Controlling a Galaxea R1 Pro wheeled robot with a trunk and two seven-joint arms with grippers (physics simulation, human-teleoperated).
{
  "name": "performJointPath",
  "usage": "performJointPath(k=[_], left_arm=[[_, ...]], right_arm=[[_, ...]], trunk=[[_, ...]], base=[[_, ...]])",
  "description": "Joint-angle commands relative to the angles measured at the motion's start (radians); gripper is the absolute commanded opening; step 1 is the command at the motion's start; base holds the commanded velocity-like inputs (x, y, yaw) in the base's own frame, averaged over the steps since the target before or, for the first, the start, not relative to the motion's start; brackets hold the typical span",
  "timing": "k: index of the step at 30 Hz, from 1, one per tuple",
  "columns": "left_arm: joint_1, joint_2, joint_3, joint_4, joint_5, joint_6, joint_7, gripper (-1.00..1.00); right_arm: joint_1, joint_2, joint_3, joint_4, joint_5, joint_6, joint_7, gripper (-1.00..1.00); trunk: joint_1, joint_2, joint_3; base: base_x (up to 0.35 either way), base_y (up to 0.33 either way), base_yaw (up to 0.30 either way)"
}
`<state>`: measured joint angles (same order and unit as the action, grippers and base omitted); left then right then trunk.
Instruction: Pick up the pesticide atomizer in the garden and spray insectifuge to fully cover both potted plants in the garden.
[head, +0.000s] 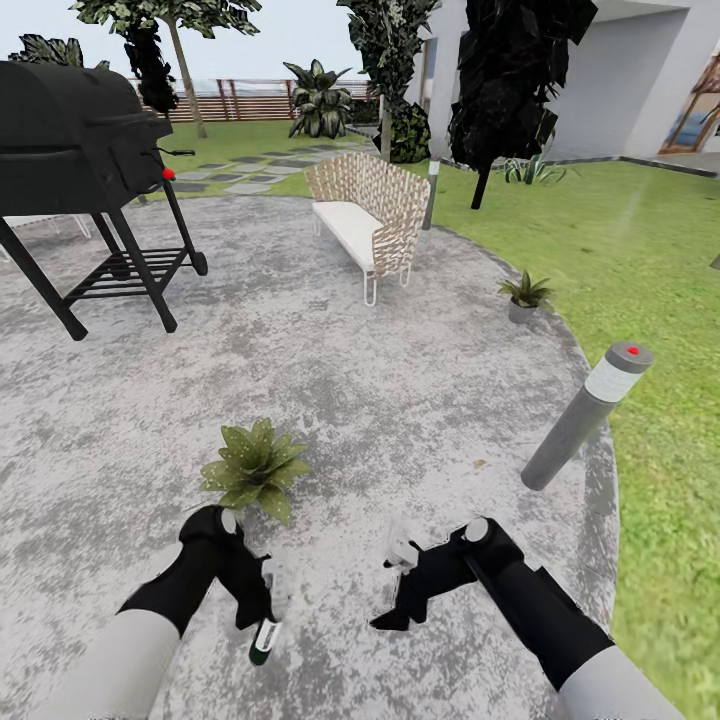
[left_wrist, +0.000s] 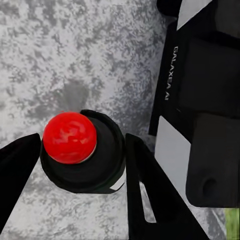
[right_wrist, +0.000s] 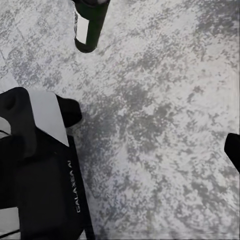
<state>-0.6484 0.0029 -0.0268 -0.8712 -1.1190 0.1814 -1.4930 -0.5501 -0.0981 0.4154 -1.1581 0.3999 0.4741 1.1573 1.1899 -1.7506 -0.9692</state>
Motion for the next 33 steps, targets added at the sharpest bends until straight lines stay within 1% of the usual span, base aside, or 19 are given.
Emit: performJointPath(k=[1, 2, 4, 6, 7, 10, 12, 13, 14, 16, 17, 19, 21, 22, 25, 28, 29, 31, 33], left_arm=[[0.002, -0.001, 0.035, -0.001, -0.003, 0.010, 0.000, -1.00], [0.004, -0.003, 0.082, 0.001, -0.003, 0.010, 0.012, -1.00], [0.006, -0.004, 0.122, 0.005, 0.000, 0.010, 0.044, -1.00], [0.007, -0.004, 0.149, 0.007, 0.006, 0.011, 0.080, -1.00], [0.007, -0.004, 0.165, 0.008, 0.012, 0.011, 0.091, -1.00], [0.008, -0.005, 0.255, 0.009, 0.038, 0.013, 0.107, -1.00], [0.009, -0.007, 0.337, 0.009, 0.048, 0.013, 0.110, -1.00], [0.009, -0.007, 0.398, 0.009, 0.051, 0.013, 0.111, -1.00], [0.008, -0.008, 0.449, 0.008, 0.053, 0.013, 0.112, -1.00], [0.008, -0.008, 0.505, 0.007, 0.054, 0.021, 0.114, -1.00], [0.008, -0.008, 0.541, 0.006, 0.055, 0.042, 0.115, -1.00], [0.007, -0.008, 0.587, 0.002, 0.057, 0.083, 0.116, -1.00], [0.007, -0.009, 0.632, -0.001, 0.058, 0.113, 0.123, -1.00], [0.007, -0.014, 0.666, -0.001, 0.058, 0.124, 0.142, -1.00], [0.008, -0.036, 0.753, -0.001, 0.058, 0.133, 0.227, -1.00], [0.008, -0.068, 0.855, 0.003, 0.058, 0.134, 0.347, -1.00], [0.009, -0.085, 0.898, 0.005, 0.058, 0.134, 0.410, -1.00], [0.009, -0.110, 0.951, 0.006, 0.057, 0.134, 0.511, -1.00], [0.009, -0.130, 0.978, 0.007, 0.058, 0.135, 0.598, -1.00]], right_arm=[[-0.001, -0.013, 0.000, 0.024, 0.002, 0.007, 0.001, 1.00], [-0.001, -0.034, -0.001, 0.068, 0.002, 0.004, 0.000, 1.00], [-0.001, -0.060, -0.012, 0.136, 0.001, 0.003, -0.002, 1.00], [-0.001, -0.091, -0.057, 0.221, 0.001, 0.001, -0.004, 1.00], [-0.001, -0.107, -0.095, 0.264, 0.001, 0.000, -0.004, 1.00], [-0.001, -0.143, -0.256, 0.388, 0.000, -0.020, -0.005, 1.00], [-0.001, -0.161, -0.374, 0.450, 0.000, -0.063, -0.006, 1.00], [-0.001, -0.172, -0.462, 0.482, 0.000, -0.109, -0.012, 1.00], [-0.001, -0.179, -0.548, 0.502, 0.000, -0.160, -0.035, 1.00], [-0.001, -0.183, -0.660, 0.514, 0.000, -0.222, -0.095, 1.00], [0.000, -0.184, -0.744, 0.519, 0.000, -0.257, -0.154, 1.00], [0.000, -0.184, -0.847, 0.523, 0.001, -0.302, -0.232, 1.00], [0.001, -0.184, -0.920, 0.542, 0.002, -0.335, -0.272, 1.00], [0.001, -0.184, -0.948, 0.573, 0.002, -0.346, -0.286, 1.00], [0.001, -0.184, -0.971, 0.639, 0.001, -0.356, -0.295, 1.00], [0.001, -0.184, -0.977, 0.666, 0.001, -0.359, -0.295, 1.00], [0.001, -0.185, -0.978, 0.671, 0.000, -0.360, -0.294, 1.00], [0.001, -0.185, -0.979, 0.675, 0.000, -0.360, -0.294, 1.00], [0.001, -0.186, -0.980, 0.676, 0.000, -0.360, -0.294, 1.00]], trunk=[[0.000, 0.000, -0.001], [0.000, 0.000, -0.001], [0.000, 0.000, -0.001], [0.000, 0.000, -0.001], [0.000, 0.000, -0.001], [0.000, 0.000, -0.001], [0.000, 0.000, -0.001], [0.000, 0.000, -0.001], [0.000, 0.000, -0.001], [0.000, 0.000, -0.001], [0.000, 0.000, -0.001], [0.000, 0.000, -0.001], [0.000, 0.000, -0.001], [0.000, 0.000, -0.001], [0.000, 0.000, -0.001], [0.000, 0.000, -0.001], [0.000, 0.000, -0.001], [0.000, 0.000, -0.001], [0.000, 0.000, -0.001]], base=[[0.000, 0.000, 0.000], [0.000, 0.000, 0.000], [0.000, 0.000, 0.000], [0.000, 0.000, 0.000], [0.000, 0.000, 0.000], [0.000, 0.000, 0.000], [0.000, 0.000, 0.000], [0.000, 0.000, 0.000], [0.000, 0.000, 0.000], [0.000, 0.000, 0.000], [0.000, 0.000, 0.000], [0.000, 0.000, 0.000], [0.000, 0.000, 0.000], [0.000, 0.000, 0.000], [0.000, 0.000, 0.000], [0.000, 0.000, 0.000], [0.000, 0.000, 0.000], [0.000, 0.000, 0.000], [0.000, 0.000, 0.000]])
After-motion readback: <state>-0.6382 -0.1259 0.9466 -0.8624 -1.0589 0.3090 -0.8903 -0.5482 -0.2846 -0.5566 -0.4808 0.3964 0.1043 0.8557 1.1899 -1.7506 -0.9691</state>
